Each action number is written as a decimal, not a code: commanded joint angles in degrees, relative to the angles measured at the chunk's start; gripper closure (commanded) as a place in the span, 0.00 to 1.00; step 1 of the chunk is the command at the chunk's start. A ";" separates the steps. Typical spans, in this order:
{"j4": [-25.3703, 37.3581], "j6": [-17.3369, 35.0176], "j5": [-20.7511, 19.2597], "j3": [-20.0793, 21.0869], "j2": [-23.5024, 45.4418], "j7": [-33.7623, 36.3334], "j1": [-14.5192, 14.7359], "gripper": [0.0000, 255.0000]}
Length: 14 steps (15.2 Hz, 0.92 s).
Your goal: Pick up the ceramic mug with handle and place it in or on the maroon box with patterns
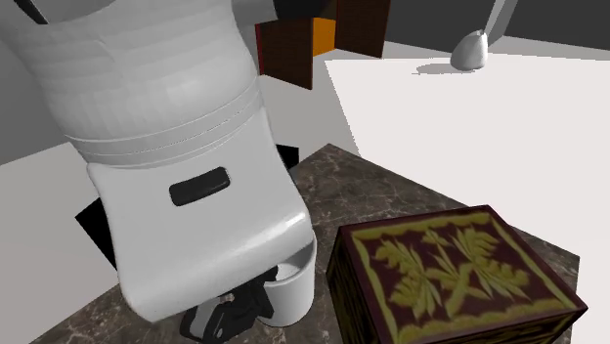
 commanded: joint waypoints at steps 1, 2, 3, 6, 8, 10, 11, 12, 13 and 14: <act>1.00 -1.34 -0.50 -0.16 -0.53 0.46 0.10 1.00; 1.62 -2.04 -0.66 -0.21 -0.67 0.64 0.10 1.00; 2.25 -2.75 -0.81 -0.27 -0.79 0.81 0.08 1.00; 4.25 -4.90 -1.17 -0.41 -1.08 1.27 -0.01 1.00; 5.67 -6.37 -1.35 -0.49 -1.19 1.54 -0.11 1.00; 7.16 -7.87 -1.46 -0.57 -1.24 1.79 -0.24 1.00; 7.93 -8.63 -1.50 -0.60 -1.23 1.90 -0.32 1.00; 8.73 -9.39 -1.52 -0.64 -1.21 2.00 -0.41 1.00; 9.54 -10.17 -1.53 -0.67 -1.17 2.10 -0.51 1.00; 10.37 -10.95 -1.52 -0.70 -1.12 2.19 -0.62 1.00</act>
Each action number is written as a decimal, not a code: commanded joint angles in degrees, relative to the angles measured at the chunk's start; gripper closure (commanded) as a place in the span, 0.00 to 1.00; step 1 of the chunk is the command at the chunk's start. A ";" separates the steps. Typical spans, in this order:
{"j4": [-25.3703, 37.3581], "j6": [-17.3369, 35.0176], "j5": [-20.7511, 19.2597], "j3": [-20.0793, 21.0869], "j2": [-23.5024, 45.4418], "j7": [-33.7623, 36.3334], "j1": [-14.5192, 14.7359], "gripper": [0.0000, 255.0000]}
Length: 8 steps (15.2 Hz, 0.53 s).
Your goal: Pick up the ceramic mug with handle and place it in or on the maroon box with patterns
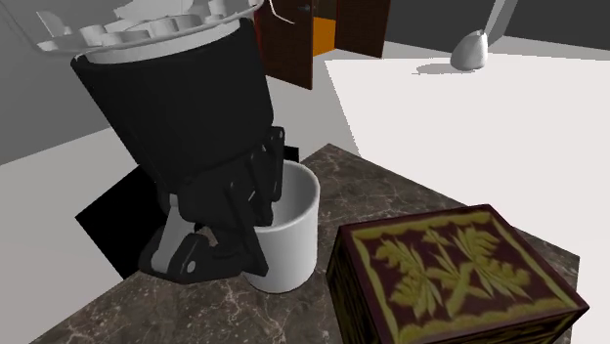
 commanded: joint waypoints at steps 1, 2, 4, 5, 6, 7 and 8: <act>1.77 -1.68 0.04 -0.10 0.14 0.07 -0.32 1.00; 2.65 -2.48 0.08 -0.12 0.24 0.15 -0.46 1.00; 4.41 -4.05 0.20 -0.17 0.47 0.28 -0.75 1.00; 5.38 -4.35 0.54 0.27 1.12 1.34 -0.29 1.00; 6.46 -4.68 0.92 0.70 1.83 2.39 0.12 1.00; 7.62 -5.05 1.33 1.13 2.62 3.42 0.50 1.00; 8.89 -5.46 1.77 1.56 3.47 4.43 0.83 1.00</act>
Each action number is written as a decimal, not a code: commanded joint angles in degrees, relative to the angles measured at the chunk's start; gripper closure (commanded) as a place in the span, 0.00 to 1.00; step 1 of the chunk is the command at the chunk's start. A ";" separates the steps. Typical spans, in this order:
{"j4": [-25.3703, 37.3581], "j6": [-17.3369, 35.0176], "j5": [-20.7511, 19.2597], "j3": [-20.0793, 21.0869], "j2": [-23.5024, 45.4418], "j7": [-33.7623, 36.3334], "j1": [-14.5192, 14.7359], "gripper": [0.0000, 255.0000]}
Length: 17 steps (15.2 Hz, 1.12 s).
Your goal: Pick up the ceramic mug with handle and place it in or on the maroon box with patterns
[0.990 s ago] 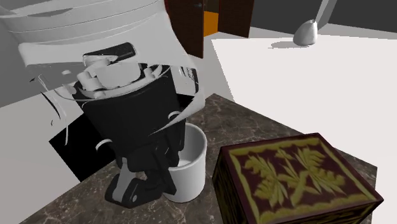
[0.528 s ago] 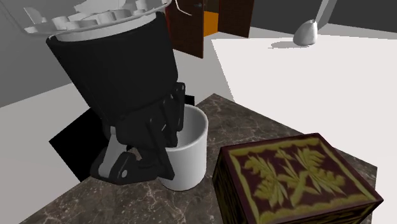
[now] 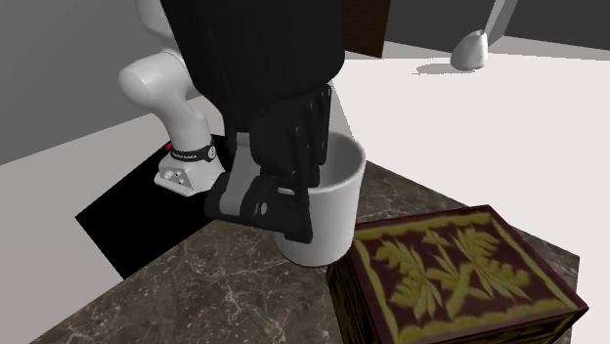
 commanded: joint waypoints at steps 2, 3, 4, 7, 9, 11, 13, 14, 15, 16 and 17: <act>4.86 -1.76 1.70 1.34 3.19 2.99 0.58 1.00; 6.47 -2.31 2.24 1.78 4.25 3.98 0.74 1.00; 8.21 -2.92 2.80 2.22 5.38 4.97 0.85 1.00; 14.36 -5.12 4.67 3.60 9.27 7.97 0.75 1.00; 19.46 -7.00 6.09 4.59 12.36 10.08 0.23 1.00; 25.77 -9.37 7.70 5.70 16.02 12.36 -0.81 1.00; 30.68 -11.22 8.79 6.62 18.74 13.98 -1.92 1.00; 28.83 -10.04 8.48 6.48 18.17 13.74 -1.25 1.00; 27.12 -8.91 8.22 6.35 17.66 13.52 -0.64 1.00; 25.51 -7.83 7.99 6.23 17.21 13.32 -0.07 1.00; 23.99 -6.78 7.79 6.13 16.81 13.13 0.45 1.00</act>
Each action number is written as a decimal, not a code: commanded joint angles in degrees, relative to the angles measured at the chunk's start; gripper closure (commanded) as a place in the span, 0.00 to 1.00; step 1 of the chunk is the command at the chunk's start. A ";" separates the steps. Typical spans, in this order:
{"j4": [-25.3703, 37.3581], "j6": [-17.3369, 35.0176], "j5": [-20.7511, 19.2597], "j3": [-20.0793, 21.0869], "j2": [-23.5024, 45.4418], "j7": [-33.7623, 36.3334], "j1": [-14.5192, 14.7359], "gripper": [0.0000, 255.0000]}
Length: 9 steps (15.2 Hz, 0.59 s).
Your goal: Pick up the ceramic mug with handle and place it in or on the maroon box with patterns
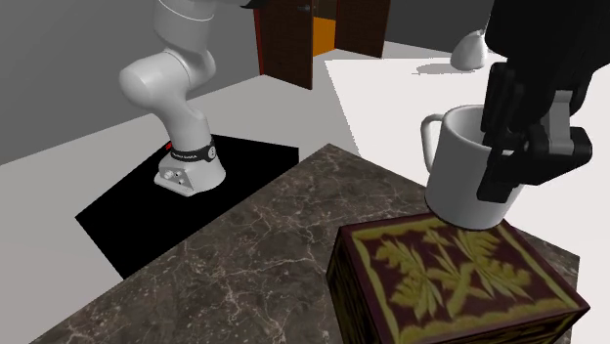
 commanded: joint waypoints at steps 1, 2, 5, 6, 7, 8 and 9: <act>-2.55 1.90 -0.30 -0.14 -0.59 -0.29 0.87 1.00; -3.91 2.88 -0.45 -0.22 -0.91 -0.47 1.31 1.00; -7.62 5.67 -0.79 -0.37 -1.68 -0.95 2.45 1.00; -8.75 6.56 -0.87 -0.41 -1.88 -1.11 2.78 1.00; -9.84 7.43 -0.94 -0.43 -2.05 -1.26 3.08 1.00; -10.88 8.29 -0.99 -0.45 -2.20 -1.41 3.37 1.00; -11.89 9.13 -1.02 -0.46 -2.33 -1.56 3.63 1.00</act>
